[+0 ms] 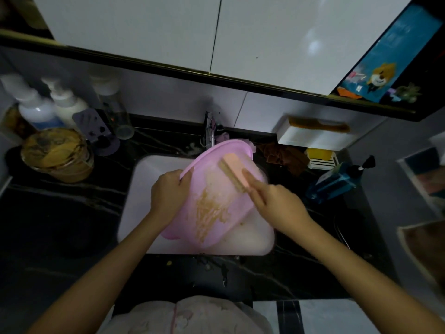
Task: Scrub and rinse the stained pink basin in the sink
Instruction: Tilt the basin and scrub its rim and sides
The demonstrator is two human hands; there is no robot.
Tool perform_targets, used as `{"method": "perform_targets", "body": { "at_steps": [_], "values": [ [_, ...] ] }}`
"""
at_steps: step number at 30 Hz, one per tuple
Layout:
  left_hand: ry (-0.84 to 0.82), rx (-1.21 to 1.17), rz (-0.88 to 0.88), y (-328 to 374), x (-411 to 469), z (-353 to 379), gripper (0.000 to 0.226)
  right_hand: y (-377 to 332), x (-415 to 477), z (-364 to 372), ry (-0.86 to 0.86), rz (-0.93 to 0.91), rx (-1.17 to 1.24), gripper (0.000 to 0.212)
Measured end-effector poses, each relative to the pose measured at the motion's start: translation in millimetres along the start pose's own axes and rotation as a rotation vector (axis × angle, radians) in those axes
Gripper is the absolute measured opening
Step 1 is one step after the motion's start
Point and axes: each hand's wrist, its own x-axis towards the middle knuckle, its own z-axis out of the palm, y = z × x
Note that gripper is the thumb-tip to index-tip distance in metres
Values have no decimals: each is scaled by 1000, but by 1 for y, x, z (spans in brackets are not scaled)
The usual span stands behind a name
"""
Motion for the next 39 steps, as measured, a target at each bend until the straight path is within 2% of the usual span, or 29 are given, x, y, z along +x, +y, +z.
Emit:
{"method": "perform_targets", "body": {
  "at_steps": [2,3,5,7,8,9,10,12,13,14,17,18,20,22,24,26,28,30,32,36,37,39],
  "values": [
    [-14,-8,9,2,0,2,49,16,17,-11,40,202,4,47],
    [-22,-1,14,4,0,4,49,15,18,-9,58,228,3,47],
    [-23,16,11,6,0,6,46,-6,4,3,38,107,19,49],
    [-24,1,-2,7,1,7,47,-28,-19,21,-10,-159,-26,50],
    [-33,5,-3,7,4,7,49,-32,-24,24,48,-248,-87,50],
    [-49,4,-11,8,6,7,50,-28,-20,22,134,-240,-148,50],
    [-63,4,-18,9,10,6,49,-20,-9,17,186,-134,-149,50],
    [-81,-5,-34,9,14,5,47,-6,7,5,171,102,-54,50],
    [-87,1,-35,8,14,6,46,-6,9,5,161,145,-39,51],
    [-94,11,-31,7,14,6,45,-14,6,6,158,110,-55,52],
    [-115,20,15,8,11,8,40,-38,-18,26,182,-207,-217,51],
    [-126,15,24,10,13,8,36,-38,-17,24,143,-213,-251,52],
    [-139,-30,40,8,14,5,25,-21,2,13,79,-58,-242,53],
    [-133,-63,101,-2,7,-1,20,-9,14,3,110,38,-226,52],
    [-76,-38,179,-23,-9,-3,29,-6,14,4,148,32,-249,52],
    [-39,-84,100,-45,-31,1,45,-4,13,9,143,53,-219,50],
    [-42,-225,-11,-59,-49,10,57,6,21,8,141,150,-132,49],
    [-15,-300,-38,-57,-52,14,56,12,24,9,154,232,32,49],
    [32,-264,1,-48,-41,10,52,2,15,13,171,224,107,49],
    [29,-94,101,-29,-7,-1,55,-12,-17,27,171,-139,-129,50],
    [23,-88,107,-25,-4,-2,54,-4,-13,22,178,-146,-203,50],
    [-3,-81,115,-16,0,1,54,20,7,12,155,47,-209,50]
  ]
}}
